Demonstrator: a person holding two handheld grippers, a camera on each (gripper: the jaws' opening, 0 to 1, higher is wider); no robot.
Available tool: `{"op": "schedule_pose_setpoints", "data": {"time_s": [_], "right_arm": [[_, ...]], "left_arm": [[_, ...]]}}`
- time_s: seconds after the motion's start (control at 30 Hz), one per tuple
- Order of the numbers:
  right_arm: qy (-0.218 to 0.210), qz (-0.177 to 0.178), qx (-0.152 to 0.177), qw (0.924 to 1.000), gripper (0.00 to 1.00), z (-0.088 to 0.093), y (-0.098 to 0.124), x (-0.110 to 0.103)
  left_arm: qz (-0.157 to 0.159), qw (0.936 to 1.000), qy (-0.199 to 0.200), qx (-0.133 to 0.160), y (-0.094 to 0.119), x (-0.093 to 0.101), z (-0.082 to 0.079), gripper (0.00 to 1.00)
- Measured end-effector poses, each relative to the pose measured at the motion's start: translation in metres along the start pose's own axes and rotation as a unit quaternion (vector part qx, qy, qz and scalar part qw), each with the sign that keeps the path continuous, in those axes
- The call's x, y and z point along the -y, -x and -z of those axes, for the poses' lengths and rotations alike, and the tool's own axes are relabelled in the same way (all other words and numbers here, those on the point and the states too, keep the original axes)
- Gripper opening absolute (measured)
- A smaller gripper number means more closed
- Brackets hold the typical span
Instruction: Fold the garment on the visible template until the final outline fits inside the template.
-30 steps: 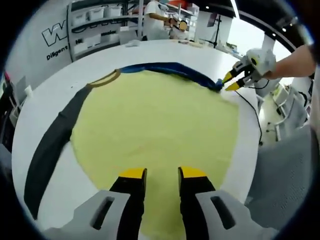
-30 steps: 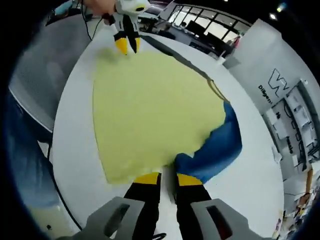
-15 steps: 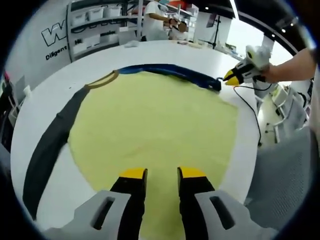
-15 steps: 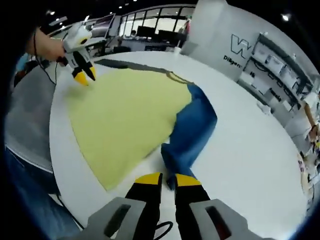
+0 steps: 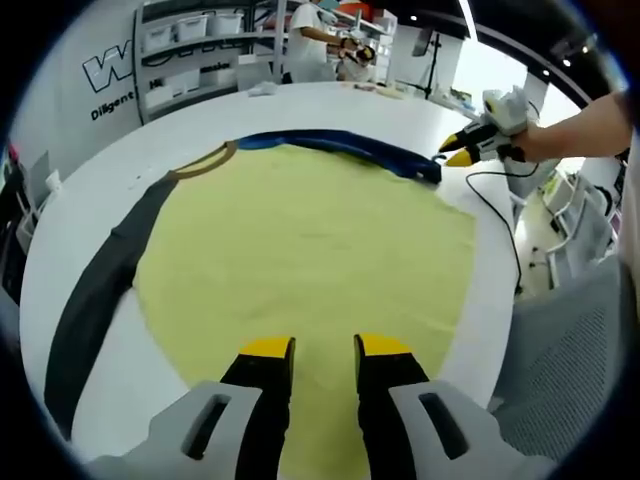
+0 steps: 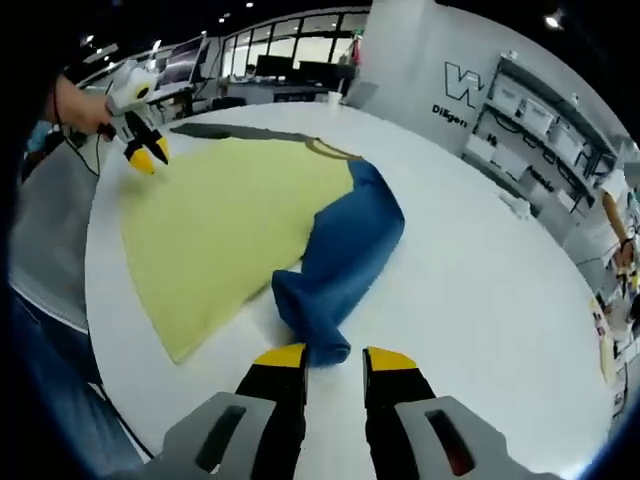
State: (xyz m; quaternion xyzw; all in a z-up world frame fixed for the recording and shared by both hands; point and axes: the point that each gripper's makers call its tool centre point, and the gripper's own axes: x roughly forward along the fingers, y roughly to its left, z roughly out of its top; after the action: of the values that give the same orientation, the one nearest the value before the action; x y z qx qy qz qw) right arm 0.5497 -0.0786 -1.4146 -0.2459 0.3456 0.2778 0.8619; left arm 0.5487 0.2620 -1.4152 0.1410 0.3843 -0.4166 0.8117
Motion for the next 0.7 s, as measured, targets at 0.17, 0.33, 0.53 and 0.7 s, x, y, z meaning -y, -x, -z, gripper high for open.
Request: {"op": "schedule_pose_setpoints", "data": {"time_s": [0.17,0.33,0.53,0.7], "right_arm": [[0.041,-0.019,-0.007,0.9989,0.01,-0.004,-0.007,-0.002],[0.036,-0.012,0.007,0.9993,0.0,-0.013,0.005,0.008],[0.004,0.051,0.045,0.9977,0.0,-0.023,0.033,0.044],[0.065,0.098,0.025,0.9927,0.0,-0.016,0.049,0.068]], "left_arm": [[-0.001,1.0,0.001,0.0,0.0,0.0,0.001,0.26],[-0.004,1.0,0.003,0.0,0.001,-0.002,0.001,0.26],[-0.002,1.0,0.003,0.002,0.0,-0.001,0.0,0.25],[0.002,1.0,-0.001,0.004,-0.001,0.002,-0.002,0.25]]}}
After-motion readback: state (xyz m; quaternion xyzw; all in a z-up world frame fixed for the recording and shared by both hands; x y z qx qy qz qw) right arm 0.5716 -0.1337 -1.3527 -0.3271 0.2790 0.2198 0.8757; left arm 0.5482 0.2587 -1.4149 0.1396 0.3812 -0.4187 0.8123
